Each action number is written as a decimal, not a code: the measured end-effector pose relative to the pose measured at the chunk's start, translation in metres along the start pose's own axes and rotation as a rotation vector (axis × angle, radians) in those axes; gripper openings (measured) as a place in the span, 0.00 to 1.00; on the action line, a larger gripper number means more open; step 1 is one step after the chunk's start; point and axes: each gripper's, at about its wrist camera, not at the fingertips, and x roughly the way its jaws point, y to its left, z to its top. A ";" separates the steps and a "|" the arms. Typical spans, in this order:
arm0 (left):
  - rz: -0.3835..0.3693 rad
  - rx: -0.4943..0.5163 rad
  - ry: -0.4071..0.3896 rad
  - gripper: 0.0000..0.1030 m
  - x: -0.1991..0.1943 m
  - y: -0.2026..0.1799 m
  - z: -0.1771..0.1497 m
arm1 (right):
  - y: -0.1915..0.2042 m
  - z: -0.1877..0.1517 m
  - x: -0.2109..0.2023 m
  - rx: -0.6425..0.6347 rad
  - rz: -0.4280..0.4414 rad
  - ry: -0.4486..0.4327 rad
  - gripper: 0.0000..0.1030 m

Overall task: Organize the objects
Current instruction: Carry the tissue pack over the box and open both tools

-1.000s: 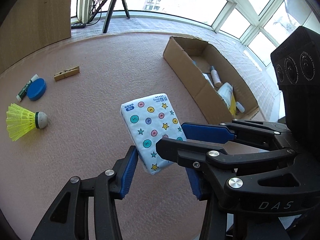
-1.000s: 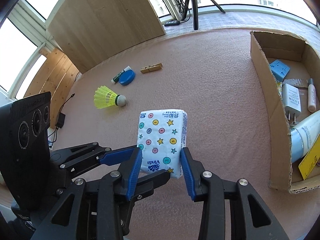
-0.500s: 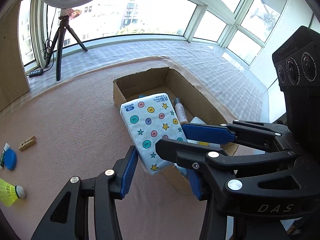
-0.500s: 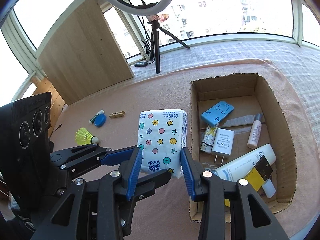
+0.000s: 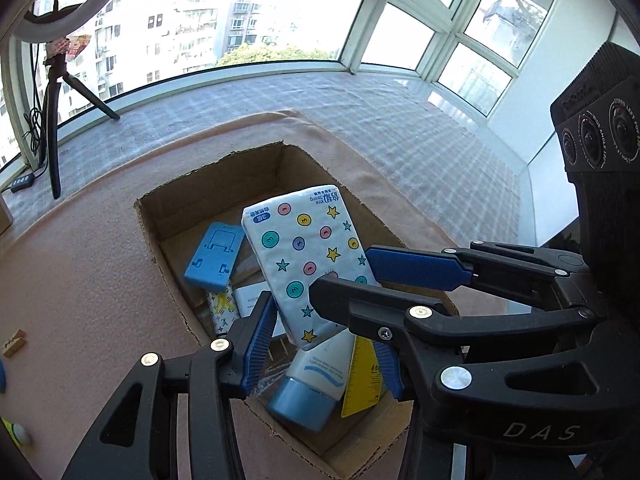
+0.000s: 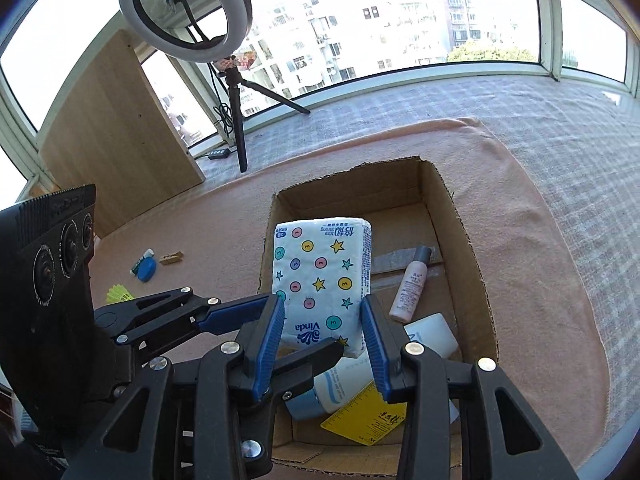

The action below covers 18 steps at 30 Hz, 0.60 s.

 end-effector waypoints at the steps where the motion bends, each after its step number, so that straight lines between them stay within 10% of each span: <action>1: -0.001 0.002 0.002 0.49 0.001 -0.001 0.000 | -0.003 0.000 0.000 0.003 -0.002 -0.001 0.36; 18: 0.036 0.030 0.011 0.56 -0.007 -0.003 -0.007 | -0.006 -0.005 -0.010 0.019 -0.036 -0.020 0.51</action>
